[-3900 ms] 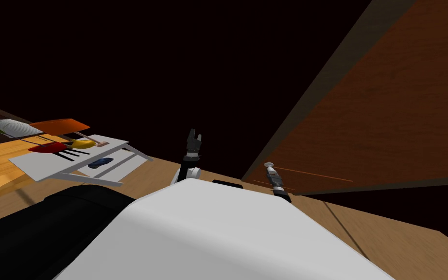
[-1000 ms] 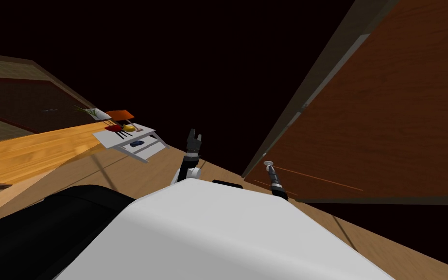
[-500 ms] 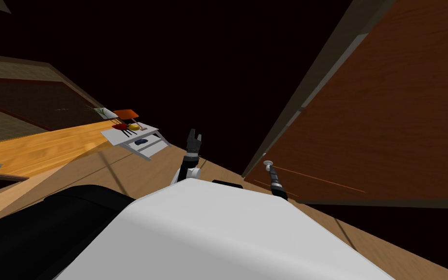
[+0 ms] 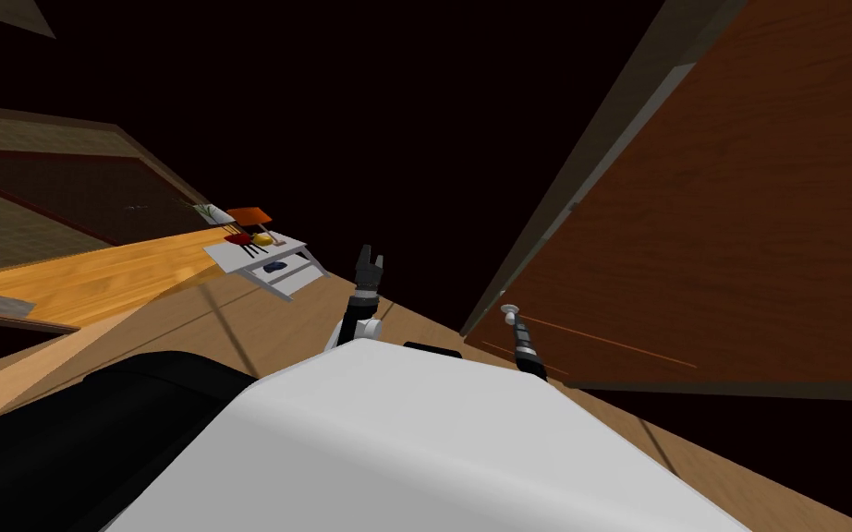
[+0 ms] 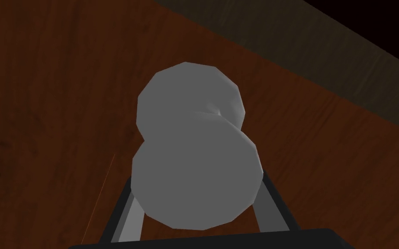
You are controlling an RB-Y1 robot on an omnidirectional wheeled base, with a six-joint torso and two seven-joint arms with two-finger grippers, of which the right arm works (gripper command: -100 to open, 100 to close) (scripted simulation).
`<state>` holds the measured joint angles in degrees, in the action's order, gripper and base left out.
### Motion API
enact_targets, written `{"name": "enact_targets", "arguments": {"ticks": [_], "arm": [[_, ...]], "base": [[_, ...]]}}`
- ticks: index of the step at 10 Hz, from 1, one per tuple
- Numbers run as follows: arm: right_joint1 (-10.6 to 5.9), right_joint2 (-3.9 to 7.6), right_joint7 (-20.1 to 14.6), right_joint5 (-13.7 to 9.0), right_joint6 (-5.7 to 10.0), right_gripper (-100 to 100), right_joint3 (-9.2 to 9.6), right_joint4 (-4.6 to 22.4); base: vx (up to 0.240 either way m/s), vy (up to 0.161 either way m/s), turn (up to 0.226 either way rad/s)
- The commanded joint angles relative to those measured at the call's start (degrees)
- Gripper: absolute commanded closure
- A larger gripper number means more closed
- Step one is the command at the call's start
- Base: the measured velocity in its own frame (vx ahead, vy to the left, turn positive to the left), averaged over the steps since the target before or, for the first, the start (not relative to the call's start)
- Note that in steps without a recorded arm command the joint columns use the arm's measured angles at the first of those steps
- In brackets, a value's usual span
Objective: Pull the door open
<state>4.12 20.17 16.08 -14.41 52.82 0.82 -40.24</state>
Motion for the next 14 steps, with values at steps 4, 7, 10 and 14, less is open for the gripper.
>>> {"name": "enact_targets", "arguments": {"ticks": [4,7,10,14], "arm": [[-0.34,-0.39,-6.2,-1.3,-0.21,100,0.46,0.0],[-0.57,-0.52,-10.9,-2.3,-0.43,100,0.68,0.0],[-0.69,-0.59,-13.4,-2.9,-0.55,100,0.79,0.0],[-1.04,-0.79,-19.9,-4.5,-0.88,100,1.13,0.0]], "base": [[-0.036,-0.023,0.049],[-0.026,-0.013,0.045],[-0.029,-0.015,0.035],[-0.04,-0.019,0.059]]}}
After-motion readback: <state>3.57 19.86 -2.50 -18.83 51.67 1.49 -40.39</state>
